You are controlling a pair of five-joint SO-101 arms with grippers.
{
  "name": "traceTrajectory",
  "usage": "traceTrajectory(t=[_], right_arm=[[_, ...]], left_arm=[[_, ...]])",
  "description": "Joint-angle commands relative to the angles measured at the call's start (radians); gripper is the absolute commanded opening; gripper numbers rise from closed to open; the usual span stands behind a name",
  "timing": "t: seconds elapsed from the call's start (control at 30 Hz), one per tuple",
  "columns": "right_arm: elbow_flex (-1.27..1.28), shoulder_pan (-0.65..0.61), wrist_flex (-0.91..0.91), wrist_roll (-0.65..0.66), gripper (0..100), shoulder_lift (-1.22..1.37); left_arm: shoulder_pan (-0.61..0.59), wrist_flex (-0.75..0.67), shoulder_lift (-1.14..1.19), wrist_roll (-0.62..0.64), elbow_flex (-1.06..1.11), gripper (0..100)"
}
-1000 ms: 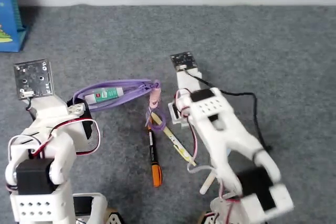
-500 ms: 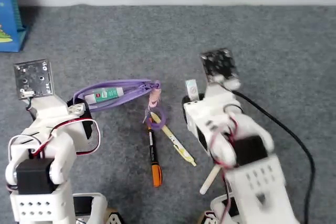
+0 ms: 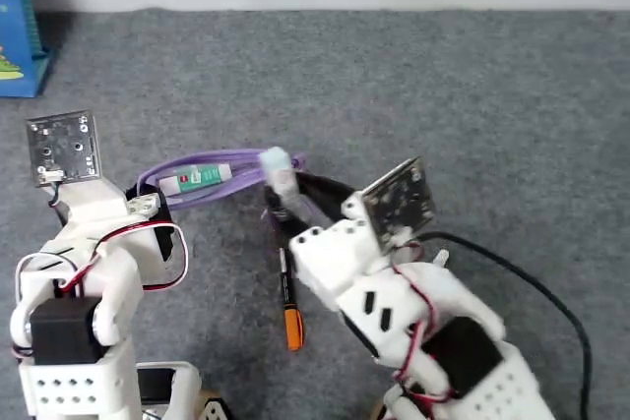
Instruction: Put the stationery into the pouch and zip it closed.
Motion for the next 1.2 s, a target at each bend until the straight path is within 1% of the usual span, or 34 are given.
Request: traceTrajectory(t=[0.0,0.17,0.3,0.73,0.87,1.1,1.17], right_arm=[[0.104,-0.073,-0.269,-0.002,0.7,-0.013],[0.21,-0.107,-0.535,0.02,0.7,-0.013],[0.219,-0.111,-0.628,0.018,0.7,0.022],[0.216,-0.09,-1.029,0.025,0.7,0.443],[0.219,-0.088,-1.086,0.025,0.7,0.509],[0.219,-0.071,-1.078,0.025,1.1,0.521],[0.222,-0.071,-1.076,0.025,4.1,0.522]], left_arm=[[0.002,-0.005,0.009,0.012,-0.001,1],[0.002,-0.005,0.009,0.012,0.002,1],[0.002,-0.005,0.009,0.012,0.002,1],[-0.003,-0.005,0.009,0.012,0.005,1],[-0.005,-0.005,0.011,0.011,0.005,1],[-0.006,-0.005,0.011,0.008,0.01,1],[-0.006,-0.005,0.011,0.008,0.01,1]])
